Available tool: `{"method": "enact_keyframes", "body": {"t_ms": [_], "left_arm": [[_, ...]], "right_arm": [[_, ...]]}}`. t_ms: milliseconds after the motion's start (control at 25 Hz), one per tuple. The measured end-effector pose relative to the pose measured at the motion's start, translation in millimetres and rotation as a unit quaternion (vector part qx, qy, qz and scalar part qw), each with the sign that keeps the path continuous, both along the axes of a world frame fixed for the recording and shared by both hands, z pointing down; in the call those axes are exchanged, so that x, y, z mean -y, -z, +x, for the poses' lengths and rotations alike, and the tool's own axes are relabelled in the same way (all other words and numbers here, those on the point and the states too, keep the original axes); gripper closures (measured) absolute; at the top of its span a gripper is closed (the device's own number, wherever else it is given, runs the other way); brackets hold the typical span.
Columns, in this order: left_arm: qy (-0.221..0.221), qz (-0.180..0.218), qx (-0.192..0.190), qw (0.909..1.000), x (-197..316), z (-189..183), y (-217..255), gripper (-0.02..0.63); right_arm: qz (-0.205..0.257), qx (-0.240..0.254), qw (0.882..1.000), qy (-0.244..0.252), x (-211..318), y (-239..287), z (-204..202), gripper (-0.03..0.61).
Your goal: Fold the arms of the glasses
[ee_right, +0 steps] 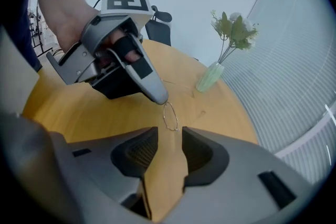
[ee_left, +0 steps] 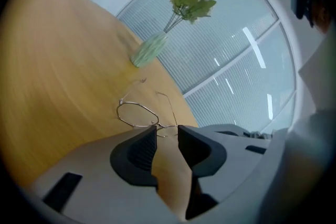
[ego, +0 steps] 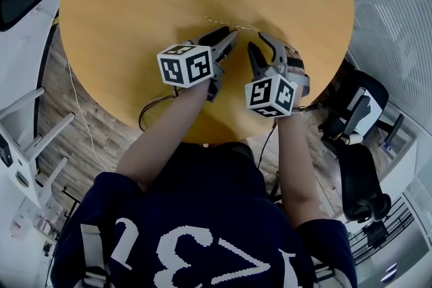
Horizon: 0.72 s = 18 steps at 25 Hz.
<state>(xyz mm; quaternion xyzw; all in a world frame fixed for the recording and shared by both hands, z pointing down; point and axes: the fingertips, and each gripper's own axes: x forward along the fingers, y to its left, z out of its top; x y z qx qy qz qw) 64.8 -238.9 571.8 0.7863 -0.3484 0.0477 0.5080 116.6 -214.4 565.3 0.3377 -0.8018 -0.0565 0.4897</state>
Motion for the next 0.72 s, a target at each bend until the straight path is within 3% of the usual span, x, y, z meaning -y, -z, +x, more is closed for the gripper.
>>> {"method": "enact_keyframes", "body": {"t_ms": [80,200,280,520,720], "left_arm": [[0.045,-0.038,-0.036,0.9976,6.1,-2.3,-3.4,0.485],[0.117,-0.099,-0.096,0.9836,10.5,-8.1,-10.5,0.485],[0.144,-0.116,-0.113,0.9761,12.2,-11.9,-13.4,0.485],[0.180,-0.151,-0.155,0.9596,12.8,-8.1,-16.4,0.486],[0.195,-0.148,-0.187,0.9515,17.5,-6.5,-14.0,0.517]], "right_arm": [[-0.001,0.005,1.000,-0.013,-2.6,0.9,8.6,0.417],[-0.002,0.012,1.000,-0.024,-5.7,2.4,16.6,0.417],[-0.003,0.013,1.000,-0.026,-7.2,2.7,19.0,0.417],[-0.007,0.023,0.999,-0.037,-11.8,2.8,23.9,0.417],[-0.014,0.035,0.998,-0.050,-15.0,2.0,30.0,0.417]]}}
